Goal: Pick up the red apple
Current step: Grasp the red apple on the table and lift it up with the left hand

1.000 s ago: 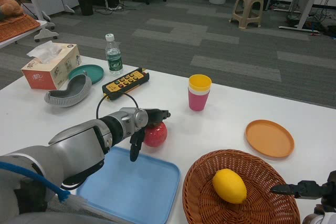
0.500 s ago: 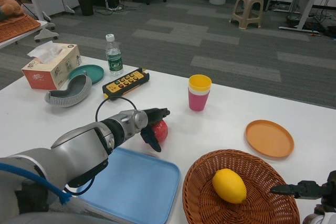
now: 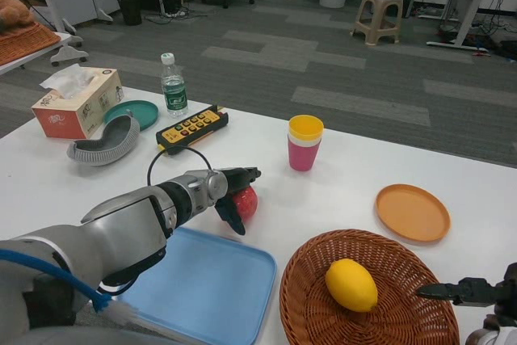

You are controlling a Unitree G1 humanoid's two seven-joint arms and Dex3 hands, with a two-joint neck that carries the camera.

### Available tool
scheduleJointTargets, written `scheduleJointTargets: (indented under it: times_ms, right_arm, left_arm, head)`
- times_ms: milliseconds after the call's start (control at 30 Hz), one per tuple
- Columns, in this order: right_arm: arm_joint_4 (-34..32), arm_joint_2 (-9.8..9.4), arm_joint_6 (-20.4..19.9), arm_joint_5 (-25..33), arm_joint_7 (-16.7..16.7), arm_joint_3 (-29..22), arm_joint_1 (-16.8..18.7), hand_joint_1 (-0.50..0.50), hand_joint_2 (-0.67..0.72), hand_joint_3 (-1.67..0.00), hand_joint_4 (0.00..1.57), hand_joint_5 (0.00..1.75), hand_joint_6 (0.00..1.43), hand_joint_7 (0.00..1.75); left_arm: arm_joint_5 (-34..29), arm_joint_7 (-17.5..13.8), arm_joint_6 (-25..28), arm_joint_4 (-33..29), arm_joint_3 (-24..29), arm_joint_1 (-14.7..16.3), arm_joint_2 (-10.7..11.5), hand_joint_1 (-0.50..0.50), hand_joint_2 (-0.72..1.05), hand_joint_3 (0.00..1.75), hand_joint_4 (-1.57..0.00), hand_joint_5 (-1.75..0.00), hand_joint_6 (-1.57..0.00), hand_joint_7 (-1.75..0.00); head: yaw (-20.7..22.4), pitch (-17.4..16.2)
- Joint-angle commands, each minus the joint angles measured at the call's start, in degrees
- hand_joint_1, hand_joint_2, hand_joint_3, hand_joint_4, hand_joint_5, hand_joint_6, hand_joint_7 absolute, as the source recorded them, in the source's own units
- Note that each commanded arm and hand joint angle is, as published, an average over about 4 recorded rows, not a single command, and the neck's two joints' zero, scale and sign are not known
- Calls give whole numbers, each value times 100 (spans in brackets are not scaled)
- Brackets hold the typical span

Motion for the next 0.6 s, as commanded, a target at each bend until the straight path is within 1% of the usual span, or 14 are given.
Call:
scheduleJointTargets:
  times_ms: [33,133,200,267,367,433,500,600]
  right_arm:
    - [-12,-36,-42,35,-1,3,57,38,72,0,0,0,0,0]
    - [-14,-27,-40,33,-1,-2,57,38,72,0,0,0,0,0]
    - [-23,-23,-40,33,-1,-11,62,38,72,0,0,0,0,0]
    - [-30,-16,-42,33,-1,-17,79,38,72,0,0,0,0,0]
    - [-30,-12,-42,33,-1,-17,99,38,69,0,0,0,0,0]
    - [-30,-12,-42,33,-1,-15,101,38,69,0,0,0,0,0]
    - [-30,-12,-40,33,-1,-15,101,38,72,0,0,0,0,0]
    - [-30,-12,-38,33,-1,-22,101,38,72,0,0,0,0,0]
  left_arm:
    - [-166,-79,108,132,-164,189,51,-50,103,9,0,-41,-10,-47]
    - [-320,-116,68,132,-83,259,49,-50,96,9,-1,-46,-20,-68]
    - [-377,-151,-68,101,277,400,45,-50,96,9,-7,-62,-26,-82]
    - [-382,-166,-272,24,840,567,38,-50,96,9,-17,-80,-26,-86]
    - [-395,-160,-653,-147,1701,802,21,-50,96,9,-33,-98,-26,-91]
    - [-518,-144,-1050,-266,2301,973,3,-50,96,9,-40,-108,-26,-94]
    - [-700,-136,-1371,-343,2681,1088,-17,-50,96,9,-47,-113,-27,-98]
    - [-988,-131,-1696,-371,3006,1178,-32,-50,96,9,-51,-121,-29,-98]
  head:
    - [4,1]
    - [-15,-5]
    - [-30,-12]
    - [-19,-14]
    - [-8,-17]
    - [0,-17]
    - [11,-17]
    - [11,-17]
